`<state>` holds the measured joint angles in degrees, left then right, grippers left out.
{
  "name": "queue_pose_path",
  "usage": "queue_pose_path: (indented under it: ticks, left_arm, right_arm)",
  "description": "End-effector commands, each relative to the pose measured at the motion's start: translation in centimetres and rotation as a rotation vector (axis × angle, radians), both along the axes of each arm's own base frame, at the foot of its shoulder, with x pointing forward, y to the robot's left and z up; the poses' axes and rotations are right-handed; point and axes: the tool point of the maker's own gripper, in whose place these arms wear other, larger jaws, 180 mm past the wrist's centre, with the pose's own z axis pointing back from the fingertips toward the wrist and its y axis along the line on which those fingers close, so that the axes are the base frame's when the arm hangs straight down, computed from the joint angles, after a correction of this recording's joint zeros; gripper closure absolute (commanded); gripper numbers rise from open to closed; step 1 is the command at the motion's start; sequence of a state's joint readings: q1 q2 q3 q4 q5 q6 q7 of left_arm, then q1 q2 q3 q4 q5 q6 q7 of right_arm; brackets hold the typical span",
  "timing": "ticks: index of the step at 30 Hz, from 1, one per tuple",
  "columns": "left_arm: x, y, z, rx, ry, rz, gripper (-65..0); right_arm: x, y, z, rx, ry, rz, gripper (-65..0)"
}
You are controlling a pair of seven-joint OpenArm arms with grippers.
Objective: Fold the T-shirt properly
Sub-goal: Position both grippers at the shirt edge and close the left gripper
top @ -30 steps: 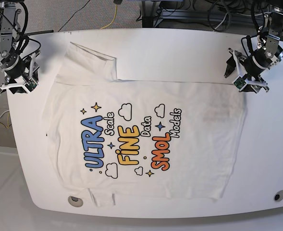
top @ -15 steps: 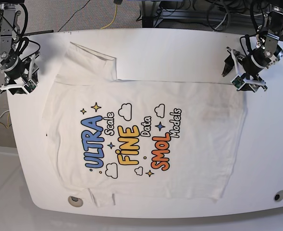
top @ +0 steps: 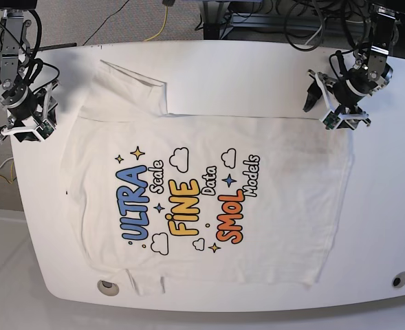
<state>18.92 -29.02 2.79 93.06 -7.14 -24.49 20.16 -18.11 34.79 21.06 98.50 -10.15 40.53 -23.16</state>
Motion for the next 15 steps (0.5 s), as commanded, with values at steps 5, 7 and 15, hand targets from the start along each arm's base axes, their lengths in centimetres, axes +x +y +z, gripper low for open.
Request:
queue_pose_path:
  ticks: [5, 7, 15]
  left_arm:
    - [1.3, -0.2, 0.8, 0.001, -0.039, 0.003, -35.9]
    - [1.5, -0.3, 0.8, -0.001, -0.041, 0.006, -35.6]
    - [2.2, 0.1, 0.7, 0.016, -0.052, 0.01, -36.2]
  right_arm:
    - [1.2, -0.5, 1.4, -0.018, -0.045, 0.002, -28.8]
    - [1.4, -0.6, 1.4, -0.019, -0.049, 0.0, -28.7]
    - [1.5, -0.5, 1.4, -0.016, -0.053, -0.002, -28.7]
